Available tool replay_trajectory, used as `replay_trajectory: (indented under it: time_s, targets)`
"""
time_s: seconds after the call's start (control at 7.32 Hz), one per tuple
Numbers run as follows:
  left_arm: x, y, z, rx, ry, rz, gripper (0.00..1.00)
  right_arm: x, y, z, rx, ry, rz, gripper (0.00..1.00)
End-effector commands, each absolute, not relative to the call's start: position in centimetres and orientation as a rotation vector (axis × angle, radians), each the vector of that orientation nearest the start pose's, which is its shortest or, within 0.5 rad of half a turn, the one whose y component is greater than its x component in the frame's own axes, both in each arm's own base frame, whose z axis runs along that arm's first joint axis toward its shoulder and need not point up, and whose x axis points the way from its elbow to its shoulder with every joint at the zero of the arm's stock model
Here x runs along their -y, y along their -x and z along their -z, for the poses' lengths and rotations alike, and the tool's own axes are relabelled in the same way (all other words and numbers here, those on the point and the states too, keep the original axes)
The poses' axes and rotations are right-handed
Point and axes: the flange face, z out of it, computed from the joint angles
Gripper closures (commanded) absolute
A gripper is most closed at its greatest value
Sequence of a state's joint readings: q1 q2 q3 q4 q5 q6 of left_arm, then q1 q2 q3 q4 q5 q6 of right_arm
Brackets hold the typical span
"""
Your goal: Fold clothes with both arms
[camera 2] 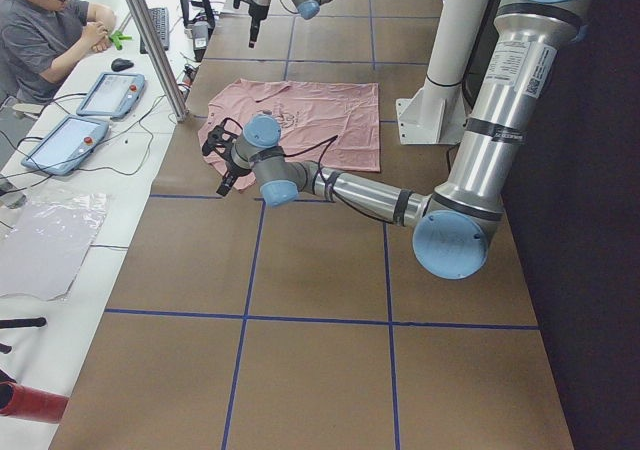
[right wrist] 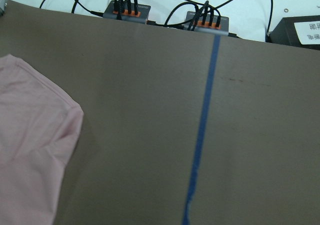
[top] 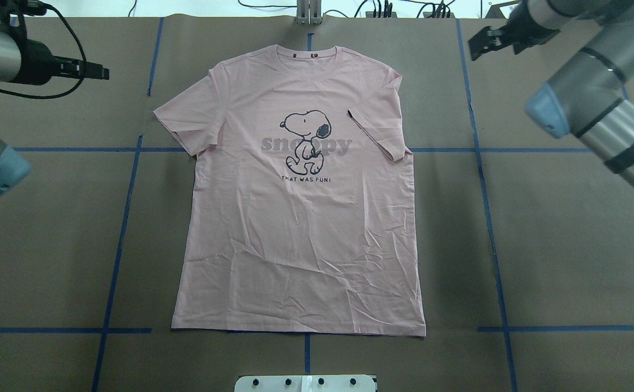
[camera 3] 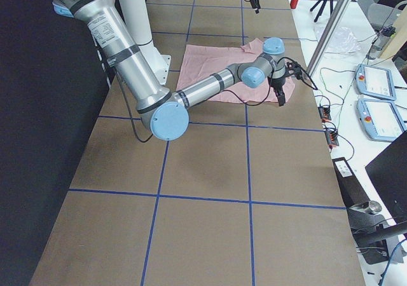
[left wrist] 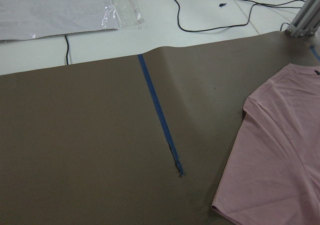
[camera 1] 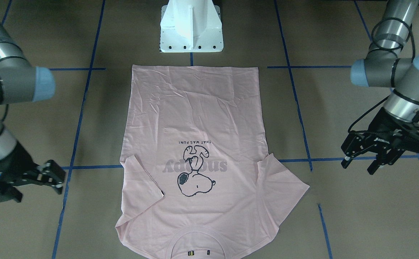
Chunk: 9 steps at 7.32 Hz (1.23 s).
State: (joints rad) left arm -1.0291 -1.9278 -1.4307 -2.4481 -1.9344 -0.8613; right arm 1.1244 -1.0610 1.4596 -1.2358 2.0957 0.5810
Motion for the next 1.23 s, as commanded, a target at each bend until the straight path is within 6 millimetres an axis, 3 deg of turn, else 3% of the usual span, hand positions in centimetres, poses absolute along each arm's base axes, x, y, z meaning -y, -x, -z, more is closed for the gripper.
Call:
replay_trajectory:
  time_s: [0.0, 0.27, 0.41, 0.68, 1.09]
  targets:
    - [63.6, -32.3, -43.1, -0.891, -0.614, 0.173, 0.29, 64.5, 14.4, -43.6, 0.787, -0.378, 0.131, 0.0]
    - [62.6, -38.1, -43.8, -0.856, -0.613, 0.207, 0.37, 64.6, 14.4, -43.3, 0.789, -0.38, 0.122, 0.0]
    - [62.0, -39.4, -44.2, -0.854, -0.601, 0.225, 0.47, 64.6, 14.4, -43.5, 0.788, -0.378, 0.123, 0.0]
    - [61.5, -40.7, -45.6, -0.839, -0.577, 0.216, 0.5, 64.6, 14.4, -43.6, 0.786, -0.377, 0.122, 0.0]
    - [61.9, -41.1, -45.9, -0.83, -0.574, 0.217, 0.51, 64.6, 14.4, -43.6, 0.785, -0.378, 0.123, 0.0]
